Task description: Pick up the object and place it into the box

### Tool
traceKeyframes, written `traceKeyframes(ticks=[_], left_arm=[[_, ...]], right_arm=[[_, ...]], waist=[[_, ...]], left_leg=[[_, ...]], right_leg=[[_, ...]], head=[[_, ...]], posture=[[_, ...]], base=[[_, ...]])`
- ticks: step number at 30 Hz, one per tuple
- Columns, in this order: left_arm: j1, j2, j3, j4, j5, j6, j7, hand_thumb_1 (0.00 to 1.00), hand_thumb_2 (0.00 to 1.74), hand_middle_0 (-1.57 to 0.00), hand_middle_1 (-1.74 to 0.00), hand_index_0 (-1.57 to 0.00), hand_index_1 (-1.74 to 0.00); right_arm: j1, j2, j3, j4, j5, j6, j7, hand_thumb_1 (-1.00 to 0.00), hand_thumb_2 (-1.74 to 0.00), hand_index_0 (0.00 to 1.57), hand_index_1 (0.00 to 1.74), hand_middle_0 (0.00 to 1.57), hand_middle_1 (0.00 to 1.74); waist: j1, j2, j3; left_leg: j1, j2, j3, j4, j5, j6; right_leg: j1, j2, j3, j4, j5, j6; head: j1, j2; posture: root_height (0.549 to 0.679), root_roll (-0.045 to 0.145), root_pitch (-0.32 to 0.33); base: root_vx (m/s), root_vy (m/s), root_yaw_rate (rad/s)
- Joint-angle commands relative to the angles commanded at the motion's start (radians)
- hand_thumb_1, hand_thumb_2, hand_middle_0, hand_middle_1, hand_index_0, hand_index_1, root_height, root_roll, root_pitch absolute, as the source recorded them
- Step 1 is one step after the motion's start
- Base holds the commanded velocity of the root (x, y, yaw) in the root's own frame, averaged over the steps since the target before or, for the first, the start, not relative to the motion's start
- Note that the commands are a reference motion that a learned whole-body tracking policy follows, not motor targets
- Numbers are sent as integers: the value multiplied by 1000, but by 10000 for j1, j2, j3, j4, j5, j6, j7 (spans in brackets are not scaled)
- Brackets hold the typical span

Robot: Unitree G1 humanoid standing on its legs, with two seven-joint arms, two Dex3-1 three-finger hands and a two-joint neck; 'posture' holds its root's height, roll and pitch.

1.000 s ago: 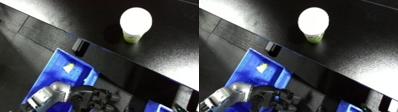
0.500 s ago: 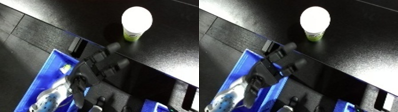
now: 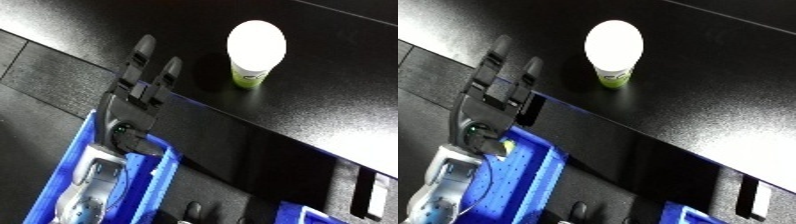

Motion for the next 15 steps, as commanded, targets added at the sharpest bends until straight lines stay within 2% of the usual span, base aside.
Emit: traceKeyframes(ticks=[3,7,15], left_arm=[[-269,203,-82,166,1125,-525,1044,0,0,0,0,0,0],[-678,419,-286,402,2452,-688,1991,0,0,0,0,0,0],[-1696,822,-855,882,3679,-432,2598,0,0,0,0,0,0]], right_arm=[[-62,-46,106,-71,5,-5,39,0,0,0,0,0,0],[-147,-108,266,-136,47,108,46,0,0,0,0,0,0],[-292,-166,432,13,92,282,83,0,0,0,0,0,0]], waist=[[-97,2,14],[-229,-3,28],[-524,13,44]], left_leg=[[-59,38,77,56,0,1],[-100,98,172,84,14,2],[-177,199,337,245,-17,22]], right_leg=[[-114,22,62,83,5,-1],[-210,54,140,140,13,1],[-384,100,307,224,75,19]], head=[[28,160],[-82,299],[-340,331]], posture=[[641,21,-56],[641,20,-56],[640,19,-57]], base=[[-10,8,-95],[0,6,-85],[16,5,-69]])
